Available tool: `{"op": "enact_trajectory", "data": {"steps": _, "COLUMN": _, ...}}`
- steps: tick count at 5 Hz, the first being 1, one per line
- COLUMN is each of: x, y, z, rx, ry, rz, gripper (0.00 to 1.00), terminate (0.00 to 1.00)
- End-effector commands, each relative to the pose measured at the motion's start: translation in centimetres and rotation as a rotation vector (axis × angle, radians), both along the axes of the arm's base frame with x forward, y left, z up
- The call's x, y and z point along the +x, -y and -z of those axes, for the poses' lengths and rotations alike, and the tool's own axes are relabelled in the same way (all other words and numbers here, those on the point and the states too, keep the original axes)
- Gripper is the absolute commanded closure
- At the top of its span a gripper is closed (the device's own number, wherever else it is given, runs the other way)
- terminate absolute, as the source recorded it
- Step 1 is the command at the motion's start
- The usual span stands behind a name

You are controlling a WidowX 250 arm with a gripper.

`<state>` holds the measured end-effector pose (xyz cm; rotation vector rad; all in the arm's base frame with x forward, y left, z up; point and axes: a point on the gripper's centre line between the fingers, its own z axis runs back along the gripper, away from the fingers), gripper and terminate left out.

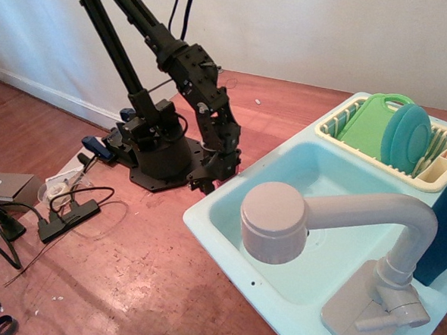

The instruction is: Put cup from anywhere into sink

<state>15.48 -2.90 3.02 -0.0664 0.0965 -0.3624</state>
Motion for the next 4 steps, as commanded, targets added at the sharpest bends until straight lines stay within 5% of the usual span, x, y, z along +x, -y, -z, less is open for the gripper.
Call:
{"op": "enact_trajectory", "data": {"steps": 1, "x": -1.6, "y": -0.2, "z": -0.6, "rx": 0.038, "ry": -0.066, "rz": 0.03, "gripper": 1.0, "terminate": 0.0}}
{"op": "enact_trajectory", "data": {"steps": 3, "x": -2.2, "y": -0.1, "z": -1.8, "rx": 0.065, "ry": -0.056, "rz": 0.049, "gripper": 1.0, "terminate": 0.0}}
{"op": "enact_trajectory", "data": {"steps": 4, "x": -1.8, "y": -1.6, "z": -5.8, "rx": 0.132, "ry": -0.012, "rz": 0.056, "gripper": 1.0, "terminate": 0.0}}
